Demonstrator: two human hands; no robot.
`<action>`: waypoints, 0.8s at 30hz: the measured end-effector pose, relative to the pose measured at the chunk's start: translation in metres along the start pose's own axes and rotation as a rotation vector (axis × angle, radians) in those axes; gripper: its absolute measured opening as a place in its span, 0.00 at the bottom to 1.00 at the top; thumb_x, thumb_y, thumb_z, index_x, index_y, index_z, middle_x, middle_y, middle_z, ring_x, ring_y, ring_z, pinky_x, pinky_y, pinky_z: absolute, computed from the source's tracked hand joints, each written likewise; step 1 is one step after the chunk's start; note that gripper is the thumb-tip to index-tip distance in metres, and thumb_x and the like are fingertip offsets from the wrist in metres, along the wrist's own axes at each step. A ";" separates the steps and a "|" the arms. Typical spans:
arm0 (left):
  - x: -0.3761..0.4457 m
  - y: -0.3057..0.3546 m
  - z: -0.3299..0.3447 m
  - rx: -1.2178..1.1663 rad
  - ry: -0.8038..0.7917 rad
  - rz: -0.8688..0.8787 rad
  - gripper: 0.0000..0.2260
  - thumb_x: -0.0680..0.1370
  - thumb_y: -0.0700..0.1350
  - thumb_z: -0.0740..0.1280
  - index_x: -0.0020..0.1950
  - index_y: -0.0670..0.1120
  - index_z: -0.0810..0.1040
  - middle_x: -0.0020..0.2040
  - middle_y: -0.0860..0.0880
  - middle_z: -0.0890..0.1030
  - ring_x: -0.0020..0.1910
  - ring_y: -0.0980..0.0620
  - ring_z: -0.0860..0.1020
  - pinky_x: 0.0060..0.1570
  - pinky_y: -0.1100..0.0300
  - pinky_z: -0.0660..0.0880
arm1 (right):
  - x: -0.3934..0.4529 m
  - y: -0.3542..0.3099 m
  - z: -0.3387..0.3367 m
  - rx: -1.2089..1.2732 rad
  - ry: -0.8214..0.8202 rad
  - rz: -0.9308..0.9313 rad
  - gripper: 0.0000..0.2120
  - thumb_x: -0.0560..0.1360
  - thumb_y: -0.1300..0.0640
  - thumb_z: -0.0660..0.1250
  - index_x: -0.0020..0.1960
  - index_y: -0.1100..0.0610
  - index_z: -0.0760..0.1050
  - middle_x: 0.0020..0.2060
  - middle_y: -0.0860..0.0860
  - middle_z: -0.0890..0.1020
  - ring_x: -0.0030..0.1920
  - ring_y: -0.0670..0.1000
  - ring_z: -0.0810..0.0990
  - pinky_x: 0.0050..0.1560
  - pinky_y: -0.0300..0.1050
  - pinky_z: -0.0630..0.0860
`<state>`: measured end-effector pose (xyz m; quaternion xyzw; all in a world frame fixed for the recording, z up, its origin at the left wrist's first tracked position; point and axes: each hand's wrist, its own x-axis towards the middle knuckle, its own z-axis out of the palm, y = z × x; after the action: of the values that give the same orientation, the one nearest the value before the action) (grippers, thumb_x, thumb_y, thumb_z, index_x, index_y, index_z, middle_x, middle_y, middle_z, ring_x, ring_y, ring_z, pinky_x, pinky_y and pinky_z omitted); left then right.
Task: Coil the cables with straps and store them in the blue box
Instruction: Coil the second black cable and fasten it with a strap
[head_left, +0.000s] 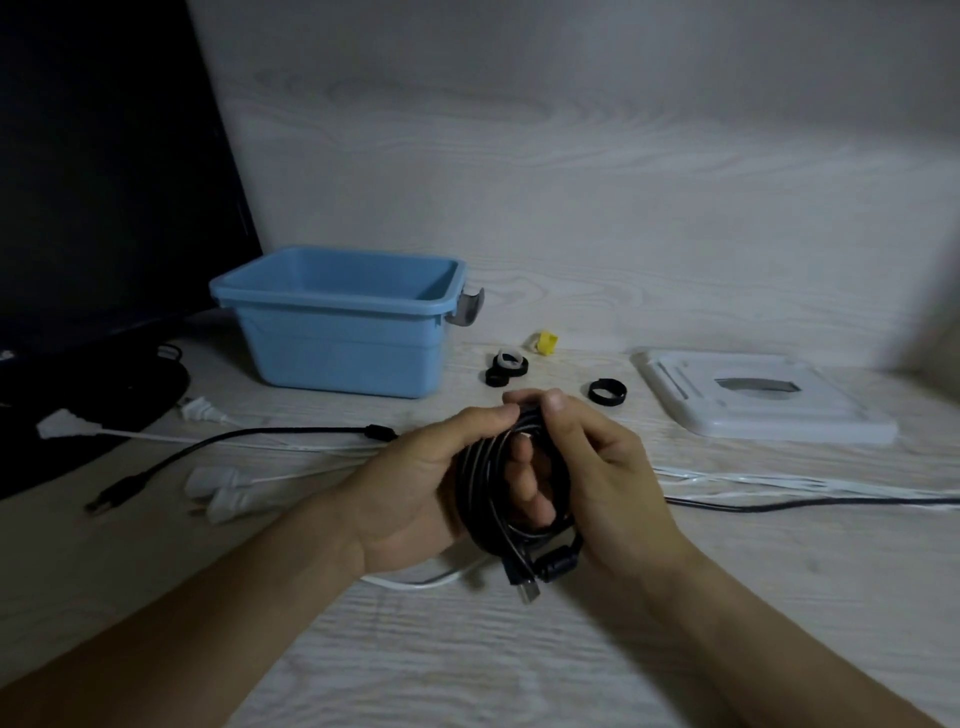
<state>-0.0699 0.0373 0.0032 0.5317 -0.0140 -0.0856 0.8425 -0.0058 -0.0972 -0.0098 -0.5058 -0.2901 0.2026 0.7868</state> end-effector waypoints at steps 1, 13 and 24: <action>0.000 0.000 0.000 -0.019 -0.009 -0.028 0.13 0.78 0.50 0.64 0.42 0.41 0.79 0.31 0.47 0.77 0.32 0.48 0.80 0.49 0.52 0.76 | 0.000 -0.001 0.000 0.000 0.020 0.013 0.14 0.82 0.55 0.59 0.52 0.65 0.79 0.27 0.58 0.74 0.21 0.52 0.71 0.23 0.38 0.69; 0.001 -0.001 0.018 -0.120 0.134 -0.138 0.13 0.75 0.49 0.67 0.35 0.43 0.71 0.20 0.52 0.60 0.18 0.55 0.62 0.28 0.61 0.73 | 0.008 -0.011 -0.012 -0.287 -0.074 0.215 0.17 0.79 0.46 0.61 0.46 0.61 0.71 0.30 0.54 0.76 0.28 0.55 0.69 0.22 0.40 0.69; 0.003 -0.001 0.006 -0.022 0.256 -0.025 0.15 0.79 0.50 0.65 0.36 0.45 0.68 0.23 0.52 0.57 0.19 0.56 0.57 0.24 0.61 0.69 | 0.003 -0.010 -0.013 -0.358 0.038 0.061 0.23 0.85 0.51 0.52 0.49 0.67 0.77 0.35 0.53 0.83 0.36 0.48 0.82 0.36 0.38 0.77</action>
<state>-0.0676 0.0309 0.0047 0.5293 0.1012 -0.0279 0.8419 0.0055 -0.1081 -0.0042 -0.6501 -0.2910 0.1617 0.6830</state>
